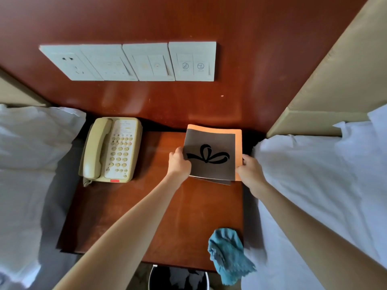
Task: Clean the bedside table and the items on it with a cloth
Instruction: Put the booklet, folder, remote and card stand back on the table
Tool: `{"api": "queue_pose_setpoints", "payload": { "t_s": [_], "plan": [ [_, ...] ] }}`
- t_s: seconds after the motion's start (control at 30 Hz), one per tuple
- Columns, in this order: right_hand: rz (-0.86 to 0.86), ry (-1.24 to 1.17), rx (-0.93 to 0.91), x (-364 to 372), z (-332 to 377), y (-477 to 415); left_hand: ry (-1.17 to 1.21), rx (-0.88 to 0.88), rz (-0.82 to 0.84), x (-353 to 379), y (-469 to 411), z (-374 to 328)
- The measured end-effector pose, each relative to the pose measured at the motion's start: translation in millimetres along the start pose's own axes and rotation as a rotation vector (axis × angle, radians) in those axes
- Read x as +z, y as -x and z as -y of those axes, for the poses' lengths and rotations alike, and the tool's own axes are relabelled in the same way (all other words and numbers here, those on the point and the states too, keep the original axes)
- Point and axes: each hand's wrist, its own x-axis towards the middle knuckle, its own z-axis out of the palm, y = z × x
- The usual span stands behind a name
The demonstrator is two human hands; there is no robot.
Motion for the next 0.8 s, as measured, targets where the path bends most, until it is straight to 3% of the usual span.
{"api": "queue_pose_setpoints", "payload": {
  "t_s": [0.13,0.33,0.5,0.8],
  "plan": [
    [0.007,0.077,0.024,4,-4,3,-0.126,-0.013,0.054,9,10,8],
    [0.025,0.028,0.014,-1,-8,0,-0.002,0.077,0.049,5,6,12],
    [0.061,-0.01,0.061,-4,-10,5,-0.02,0.006,0.149,1,6,19],
    [0.104,0.051,0.034,-7,-5,26,0.083,-0.005,0.108,-14,22,34]
  ]
}}
